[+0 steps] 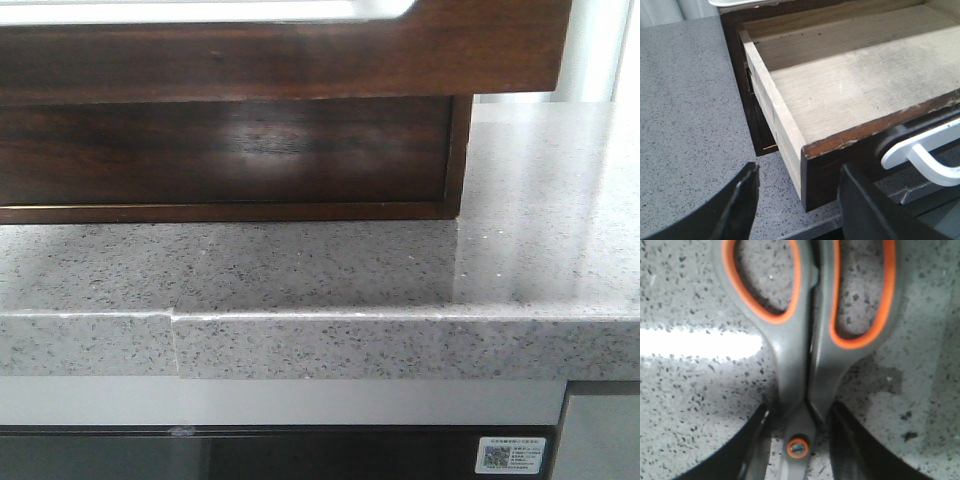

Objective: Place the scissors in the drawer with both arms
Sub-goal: 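Carry the scissors with the right gripper over the open drawer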

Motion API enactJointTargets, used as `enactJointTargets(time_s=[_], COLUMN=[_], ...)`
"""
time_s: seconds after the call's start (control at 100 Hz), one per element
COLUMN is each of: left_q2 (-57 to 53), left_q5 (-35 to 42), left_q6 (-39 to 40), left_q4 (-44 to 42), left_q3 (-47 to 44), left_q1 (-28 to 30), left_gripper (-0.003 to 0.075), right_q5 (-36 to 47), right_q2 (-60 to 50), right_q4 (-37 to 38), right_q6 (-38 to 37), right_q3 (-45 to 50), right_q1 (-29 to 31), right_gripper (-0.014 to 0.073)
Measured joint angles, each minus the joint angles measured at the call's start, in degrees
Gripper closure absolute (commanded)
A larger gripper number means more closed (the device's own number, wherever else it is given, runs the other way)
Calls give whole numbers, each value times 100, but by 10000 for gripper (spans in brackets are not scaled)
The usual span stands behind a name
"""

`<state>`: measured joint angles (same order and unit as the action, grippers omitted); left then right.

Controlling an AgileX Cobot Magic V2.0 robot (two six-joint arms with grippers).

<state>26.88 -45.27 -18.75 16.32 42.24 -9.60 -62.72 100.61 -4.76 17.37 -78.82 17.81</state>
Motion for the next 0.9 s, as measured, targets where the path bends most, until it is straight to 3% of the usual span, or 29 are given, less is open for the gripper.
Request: enactJointTargets(time_s=[0.15, 0.37, 0.9], left_q2=[0, 0, 0], left_q5=[0, 0, 4], left_q6=[0, 0, 0], left_q4=[0, 0, 0], left_q3=[0, 0, 0], left_q1=[0, -13, -13], left_gripper=[374, 374, 374], right_q5=[-4, -58, -432], right_q2=[0, 0, -543], right_q4=[65, 67, 100], right_q6=[0, 8, 22], right_q3=[0, 0, -692], right_q1=[0, 0, -84], right_gripper=[393, 515, 519])
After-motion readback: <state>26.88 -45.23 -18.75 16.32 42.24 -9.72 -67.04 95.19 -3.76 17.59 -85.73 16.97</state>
